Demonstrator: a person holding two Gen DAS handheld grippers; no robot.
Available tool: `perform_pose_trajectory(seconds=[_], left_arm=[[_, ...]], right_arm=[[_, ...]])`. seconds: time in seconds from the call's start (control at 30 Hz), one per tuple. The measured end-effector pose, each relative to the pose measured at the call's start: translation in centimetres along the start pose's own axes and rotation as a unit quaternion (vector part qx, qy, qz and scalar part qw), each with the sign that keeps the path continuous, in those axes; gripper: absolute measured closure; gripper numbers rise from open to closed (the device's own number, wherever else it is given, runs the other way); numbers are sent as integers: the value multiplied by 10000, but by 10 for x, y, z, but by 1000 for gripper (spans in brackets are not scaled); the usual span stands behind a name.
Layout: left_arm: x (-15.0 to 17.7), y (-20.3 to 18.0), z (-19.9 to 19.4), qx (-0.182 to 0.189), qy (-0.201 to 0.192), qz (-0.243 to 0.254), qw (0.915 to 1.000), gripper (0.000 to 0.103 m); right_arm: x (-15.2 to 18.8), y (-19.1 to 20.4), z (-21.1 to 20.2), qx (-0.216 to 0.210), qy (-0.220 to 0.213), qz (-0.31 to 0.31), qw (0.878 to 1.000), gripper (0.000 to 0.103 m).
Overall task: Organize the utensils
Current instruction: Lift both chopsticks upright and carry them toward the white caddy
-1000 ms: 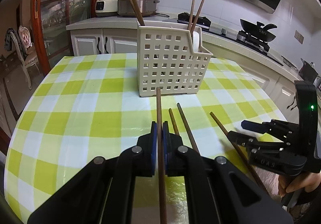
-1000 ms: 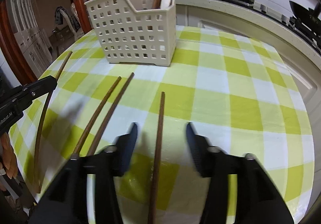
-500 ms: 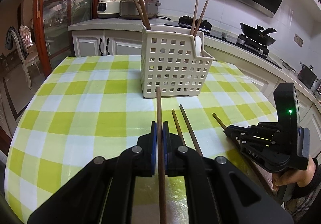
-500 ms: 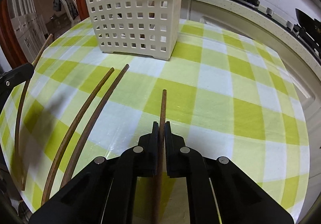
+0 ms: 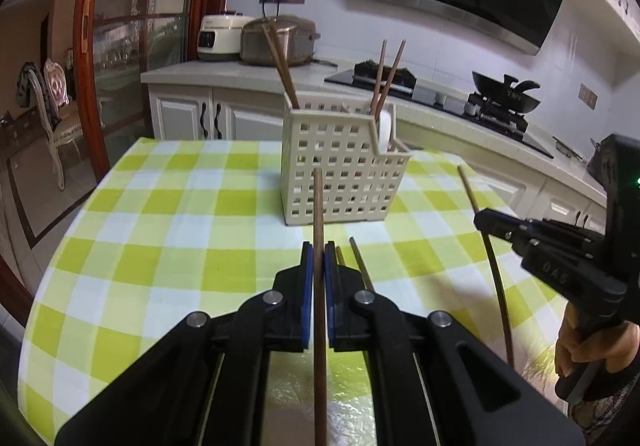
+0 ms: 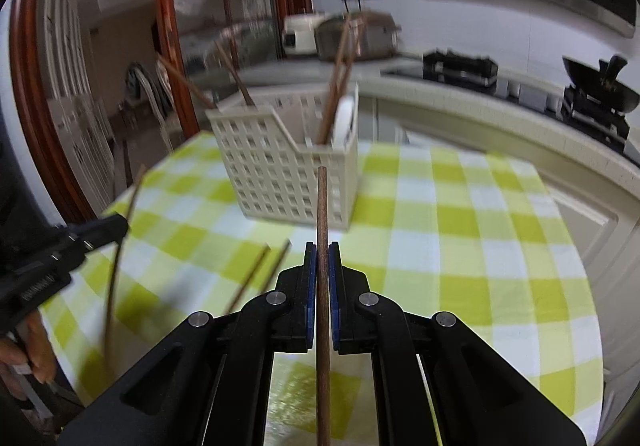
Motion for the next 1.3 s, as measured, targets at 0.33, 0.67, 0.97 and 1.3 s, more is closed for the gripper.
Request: perform_pose_trajectory(seconds=[0.33, 0.67, 0.97, 1.3], left_arm=[[-6, -11, -35, -46, -488, 111, 9987, 97], [-7, -22, -57, -106, -754, 259, 9968, 97], [-9, -28, -72, -138, -940, 331, 9949, 97], [-10, -32, -81, -163, -1131, 341, 9929, 97]], right_arm=[[-9, 19, -48, -99, -603, -140, 9980, 97], [-4, 33, -74, -151, -828, -264, 9961, 97], [-3, 38, -93, -160, -1052, -340, 9937, 97], [-5, 40, -104, -173, -1166, -360, 9924, 97]])
Point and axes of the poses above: each gripper's, at about its wrist camera, not at the fingertips, and z roughly the way its jaws point, y to its left, x to its underside, the point moved 8 cm from there along z, roughly the way its jaws point, and after that the axes turned 15 degrees about y, right-handed, at the moved point
